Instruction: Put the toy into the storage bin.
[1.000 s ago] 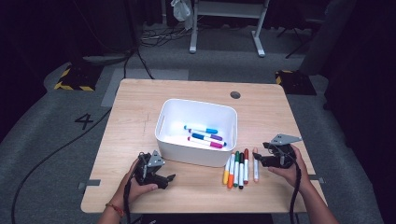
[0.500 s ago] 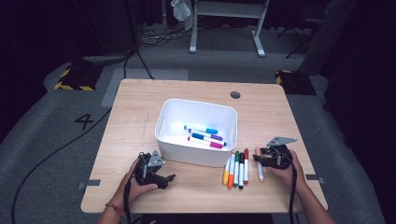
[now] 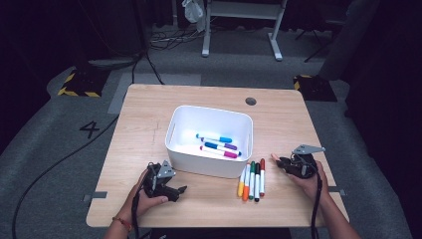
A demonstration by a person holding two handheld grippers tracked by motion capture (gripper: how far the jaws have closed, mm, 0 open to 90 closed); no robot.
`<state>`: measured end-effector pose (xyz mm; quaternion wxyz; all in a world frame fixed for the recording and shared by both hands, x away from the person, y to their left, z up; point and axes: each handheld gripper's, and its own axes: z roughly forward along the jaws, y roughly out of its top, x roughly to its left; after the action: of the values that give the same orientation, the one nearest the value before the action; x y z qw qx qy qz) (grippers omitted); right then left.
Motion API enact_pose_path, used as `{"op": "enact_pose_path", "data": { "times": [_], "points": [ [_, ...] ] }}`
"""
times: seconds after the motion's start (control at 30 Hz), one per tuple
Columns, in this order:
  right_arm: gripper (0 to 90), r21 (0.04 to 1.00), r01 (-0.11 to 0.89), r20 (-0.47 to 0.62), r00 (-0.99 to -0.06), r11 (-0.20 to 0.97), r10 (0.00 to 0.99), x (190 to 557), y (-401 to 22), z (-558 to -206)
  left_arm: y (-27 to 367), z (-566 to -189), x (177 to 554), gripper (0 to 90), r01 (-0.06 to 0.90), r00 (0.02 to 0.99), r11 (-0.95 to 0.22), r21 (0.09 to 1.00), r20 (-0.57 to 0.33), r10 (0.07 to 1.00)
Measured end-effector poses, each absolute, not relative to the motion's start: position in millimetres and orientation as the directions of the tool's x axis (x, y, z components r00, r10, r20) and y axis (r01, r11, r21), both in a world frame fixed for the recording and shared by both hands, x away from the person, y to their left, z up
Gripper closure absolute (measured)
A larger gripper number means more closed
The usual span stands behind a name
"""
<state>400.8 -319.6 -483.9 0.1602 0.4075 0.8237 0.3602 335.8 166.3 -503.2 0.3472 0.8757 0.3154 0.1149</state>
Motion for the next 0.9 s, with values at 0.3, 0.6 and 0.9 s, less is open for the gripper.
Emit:
{"op": "enact_pose_path", "data": {
  "times": [0.3,0.6,0.9],
  "points": [
    [74.8,0.833,0.453,0.075,-0.661,0.317,0.747,394,-322,-430,166,-503,336,15.0,0.473,0.774,-0.560,0.680,-0.018,0.632],
    [74.8,0.865,0.341,0.011,-0.746,0.368,0.666,395,-290,-379,166,-503,336,15.0,0.473,0.774,-0.560,0.680,-0.018,0.632],
    [74.8,0.869,0.278,-0.017,-0.811,0.410,0.585,402,-254,-344,166,-503,336,15.0,0.473,0.774,-0.560,0.681,-0.018,0.633]
  ]
}}
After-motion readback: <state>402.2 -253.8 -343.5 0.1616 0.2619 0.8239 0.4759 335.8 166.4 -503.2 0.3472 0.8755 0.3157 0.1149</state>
